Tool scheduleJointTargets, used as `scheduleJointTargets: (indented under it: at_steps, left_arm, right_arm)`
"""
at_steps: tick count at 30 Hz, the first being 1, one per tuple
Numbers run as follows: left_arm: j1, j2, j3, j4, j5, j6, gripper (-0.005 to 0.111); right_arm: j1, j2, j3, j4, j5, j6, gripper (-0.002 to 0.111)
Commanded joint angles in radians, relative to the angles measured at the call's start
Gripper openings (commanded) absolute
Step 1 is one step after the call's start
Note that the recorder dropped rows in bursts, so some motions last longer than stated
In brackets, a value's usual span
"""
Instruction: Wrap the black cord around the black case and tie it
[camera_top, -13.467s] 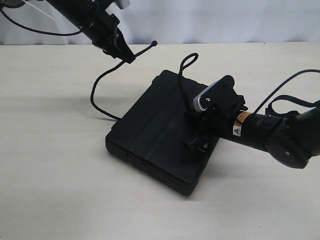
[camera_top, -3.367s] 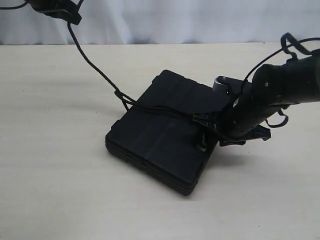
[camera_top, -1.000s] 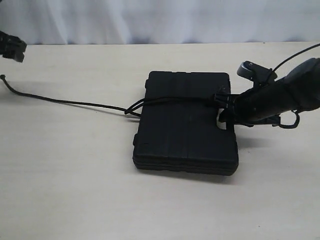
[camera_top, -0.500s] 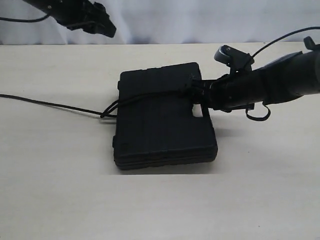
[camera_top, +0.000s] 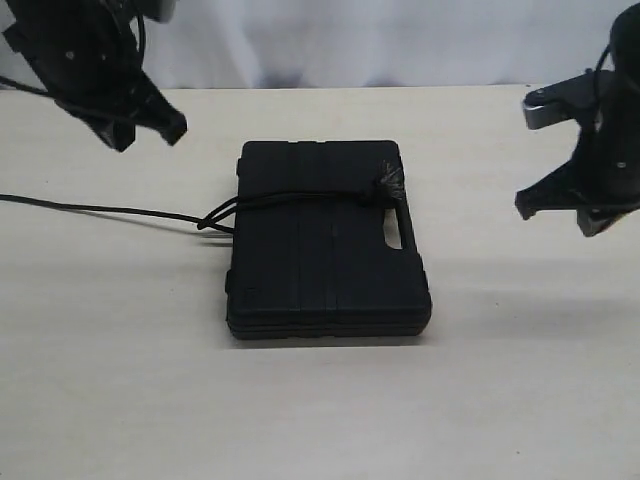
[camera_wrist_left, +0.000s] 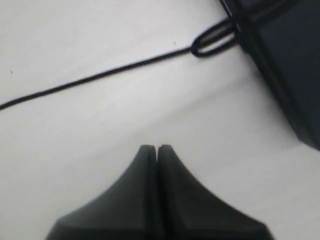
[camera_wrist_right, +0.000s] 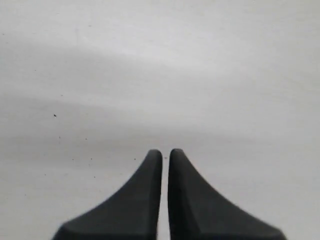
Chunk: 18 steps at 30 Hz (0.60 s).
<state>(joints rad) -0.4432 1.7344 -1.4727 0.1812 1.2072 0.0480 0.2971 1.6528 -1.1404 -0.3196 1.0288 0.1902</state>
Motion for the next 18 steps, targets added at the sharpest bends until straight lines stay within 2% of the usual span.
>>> scheduleJointTargets:
  at_steps: [1, 3, 5, 6, 10, 11, 14, 18]
  left_arm:
    - [-0.117, -0.268, 0.279, -0.074, -0.286, -0.048, 0.000]
    - [-0.154, -0.380, 0.369, -0.133, -0.461, -0.041, 0.000]
    - [-0.215, -0.526, 0.511, -0.161, -0.718, -0.002, 0.000]
    - [-0.272, -0.653, 0.667, -0.139, -0.978, 0.015, 0.000]
    - [-0.293, -0.795, 0.937, -0.060, -1.444, 0.025, 0.000]
    - [-0.291, -0.808, 1.034, -0.062, -1.615, 0.032, 0.000]
    - [-0.291, -0.808, 1.101, -0.060, -1.638, 0.032, 0.000]
    - [-0.291, -0.808, 1.110, -0.062, -1.542, 0.032, 0.000]
  right_arm:
    - [-0.003, -0.310, 0.209, 0.012, -0.170, 0.038, 0.004]
    - [-0.003, -0.457, 0.285, 0.038, -0.276, 0.038, 0.004]
    - [-0.003, -0.601, 0.369, 0.045, -0.408, 0.038, 0.004]
    - [-0.003, -0.758, 0.448, 0.035, -0.567, 0.038, 0.004]
    - [-0.003, -0.977, 0.609, 0.030, -0.924, 0.031, 0.004]
    - [-0.003, -1.034, 0.705, 0.030, -1.110, 0.029, 0.004]
    - [-0.003, -1.095, 0.796, 0.030, -1.195, 0.029, 0.004]
    - [-0.003, -1.174, 0.838, 0.051, -1.111, 0.029, 0.004]
